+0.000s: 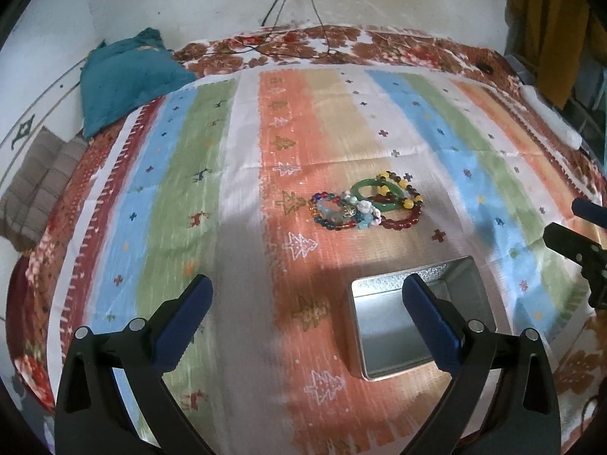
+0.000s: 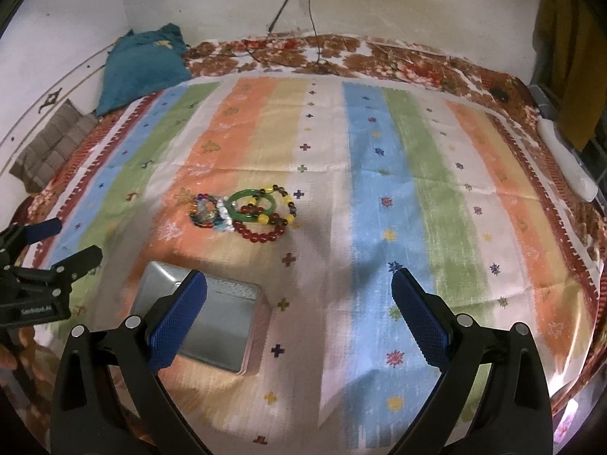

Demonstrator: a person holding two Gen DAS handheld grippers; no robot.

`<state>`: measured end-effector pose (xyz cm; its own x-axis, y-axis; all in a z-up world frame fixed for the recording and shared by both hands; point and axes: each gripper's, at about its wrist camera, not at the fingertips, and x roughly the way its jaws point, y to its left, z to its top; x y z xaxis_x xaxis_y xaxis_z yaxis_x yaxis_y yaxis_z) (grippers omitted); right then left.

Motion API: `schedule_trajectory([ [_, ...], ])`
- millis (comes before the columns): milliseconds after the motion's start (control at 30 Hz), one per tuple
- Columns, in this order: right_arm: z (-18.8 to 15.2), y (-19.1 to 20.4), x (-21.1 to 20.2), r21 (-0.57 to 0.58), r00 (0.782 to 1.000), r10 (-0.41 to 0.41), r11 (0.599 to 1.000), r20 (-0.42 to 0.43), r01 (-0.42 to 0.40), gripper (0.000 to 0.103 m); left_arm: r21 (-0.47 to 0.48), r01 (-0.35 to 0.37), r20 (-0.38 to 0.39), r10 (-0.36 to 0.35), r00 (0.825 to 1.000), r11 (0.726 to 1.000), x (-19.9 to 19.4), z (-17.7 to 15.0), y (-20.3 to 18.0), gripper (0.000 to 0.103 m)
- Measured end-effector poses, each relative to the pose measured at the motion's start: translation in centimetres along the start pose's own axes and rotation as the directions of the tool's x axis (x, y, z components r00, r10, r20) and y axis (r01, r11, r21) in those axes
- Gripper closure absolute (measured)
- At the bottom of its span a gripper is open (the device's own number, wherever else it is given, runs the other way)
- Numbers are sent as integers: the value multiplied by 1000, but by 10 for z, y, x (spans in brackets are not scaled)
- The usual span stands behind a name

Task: Organize jewelry
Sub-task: 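Move both tools toward the bracelet pile beside the silver tin, then grasp the multicolour beaded bracelet with the left tool while the right tool grasps the yellow-black beaded bracelet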

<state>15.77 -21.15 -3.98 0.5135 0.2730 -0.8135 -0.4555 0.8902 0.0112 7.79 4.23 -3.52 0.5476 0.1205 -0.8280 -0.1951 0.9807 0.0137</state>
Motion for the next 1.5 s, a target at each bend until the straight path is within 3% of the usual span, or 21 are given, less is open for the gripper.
schedule_trajectory([
  [567,23,-3,33,22,998,19,1000,-56,-18,4,4,-50,-90,50,995,999,44,29,8,6],
  [1200,51,-4,83,39,991,32,999,-129,-27,4,-62,-15,-168,4,986,998,87,55,19,6],
  [1500,58,1,110,12,983,4,1000,-184,-1,4,-35,-9,-209,2,978,999,114,64,17,9],
])
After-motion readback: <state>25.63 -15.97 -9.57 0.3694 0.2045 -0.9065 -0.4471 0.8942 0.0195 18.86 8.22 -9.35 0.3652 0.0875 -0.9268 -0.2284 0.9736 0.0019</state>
